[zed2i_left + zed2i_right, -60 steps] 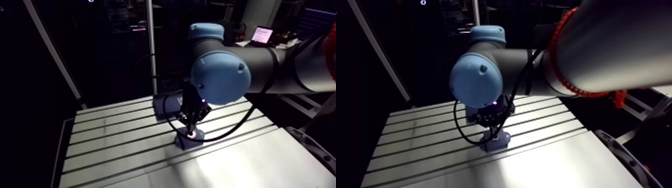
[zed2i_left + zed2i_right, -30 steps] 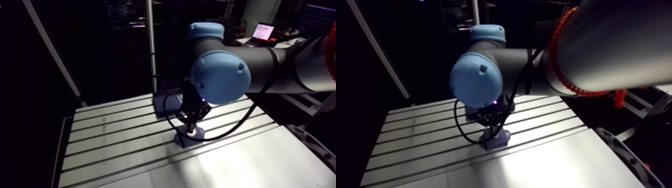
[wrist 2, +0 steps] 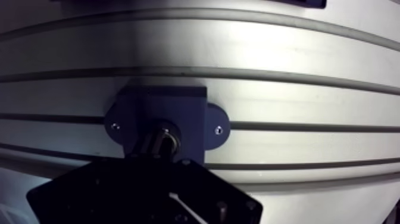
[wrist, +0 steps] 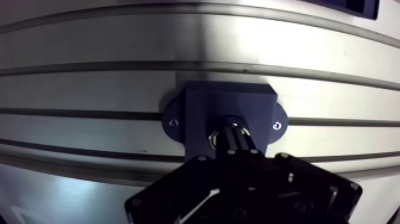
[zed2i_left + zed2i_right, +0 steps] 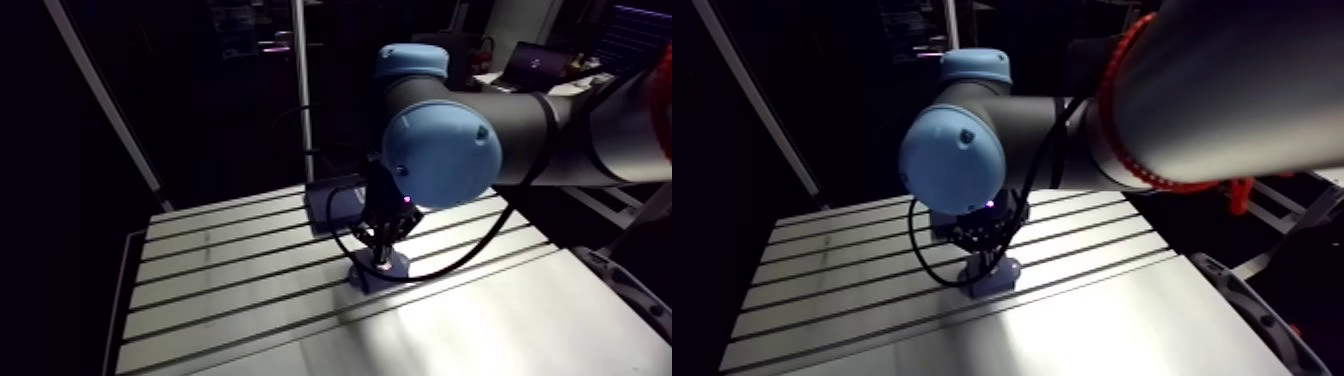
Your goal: Pick up the bearing and press it into the housing until flush.
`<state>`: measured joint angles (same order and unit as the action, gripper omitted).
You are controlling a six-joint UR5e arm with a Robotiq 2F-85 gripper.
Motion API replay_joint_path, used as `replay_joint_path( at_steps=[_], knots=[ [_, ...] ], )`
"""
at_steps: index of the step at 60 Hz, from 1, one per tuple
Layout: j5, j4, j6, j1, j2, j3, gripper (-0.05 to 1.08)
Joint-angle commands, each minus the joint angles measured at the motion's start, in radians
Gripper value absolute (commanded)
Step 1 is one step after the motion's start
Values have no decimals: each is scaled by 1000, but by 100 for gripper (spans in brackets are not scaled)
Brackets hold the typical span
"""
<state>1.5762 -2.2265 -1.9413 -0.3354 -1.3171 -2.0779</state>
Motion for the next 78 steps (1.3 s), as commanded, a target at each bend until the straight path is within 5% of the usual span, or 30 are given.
replay_joint_path(
  at_steps=[1,54,78],
  knots=[
    [0,0,0,-1,3,0,107],
    [0,3,-3,-2,5,2,108],
    [18,0,-4,-1,-3,-3,107]
  ],
)
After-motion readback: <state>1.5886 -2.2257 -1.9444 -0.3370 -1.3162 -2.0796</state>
